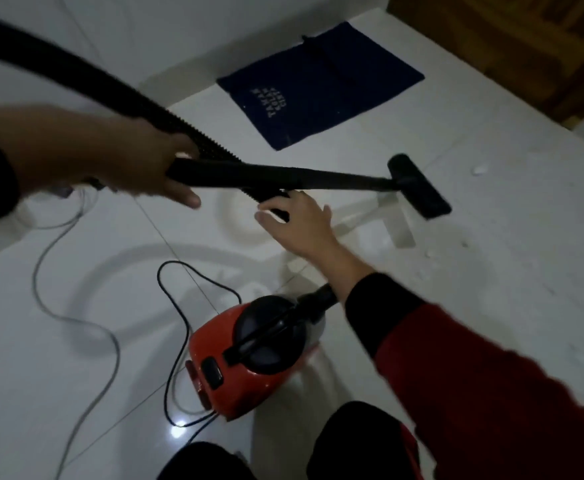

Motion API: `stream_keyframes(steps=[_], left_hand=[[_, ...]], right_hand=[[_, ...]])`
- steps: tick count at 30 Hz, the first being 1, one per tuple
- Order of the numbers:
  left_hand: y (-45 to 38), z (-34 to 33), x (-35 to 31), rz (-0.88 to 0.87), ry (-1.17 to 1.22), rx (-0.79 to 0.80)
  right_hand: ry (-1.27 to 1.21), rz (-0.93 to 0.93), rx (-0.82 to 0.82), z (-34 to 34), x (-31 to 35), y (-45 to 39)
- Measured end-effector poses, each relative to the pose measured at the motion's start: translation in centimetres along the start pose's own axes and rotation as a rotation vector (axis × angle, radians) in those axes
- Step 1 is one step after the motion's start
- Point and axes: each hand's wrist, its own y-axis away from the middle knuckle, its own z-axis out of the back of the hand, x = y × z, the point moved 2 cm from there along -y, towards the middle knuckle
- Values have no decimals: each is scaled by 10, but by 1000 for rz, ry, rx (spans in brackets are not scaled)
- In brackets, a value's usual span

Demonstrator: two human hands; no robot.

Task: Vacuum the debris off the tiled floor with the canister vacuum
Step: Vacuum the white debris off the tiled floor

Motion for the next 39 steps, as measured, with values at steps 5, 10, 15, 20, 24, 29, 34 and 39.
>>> stream_keyframes(steps=[5,10,15,20,24,29,34,39], left_hand=[[77,6,-55,-49,399,299],[170,3,-78,-13,623,568],[258,-8,-66,59,743,858],[302,-45,-40,62,728,941],[322,-90,-34,50,737,842],[328,-132,-29,95,887,764],[332,-145,-23,28,947,843],[326,-149,-24,-21,993,816]], right_hand=[[-1502,-822,-280,18,70,53],[-1423,-1106,-341,30,108,114],[-1335,-1180,-206,3,126,195],[-1382,-1241,-256,-42,135,244],[-1443,-1286,-259,-62,139,277],[-1503,-1240,-244,-86,155,305],[-1438,-1246,-290,-95,146,303],[-1361,-1232,-269,-91,141,299]])
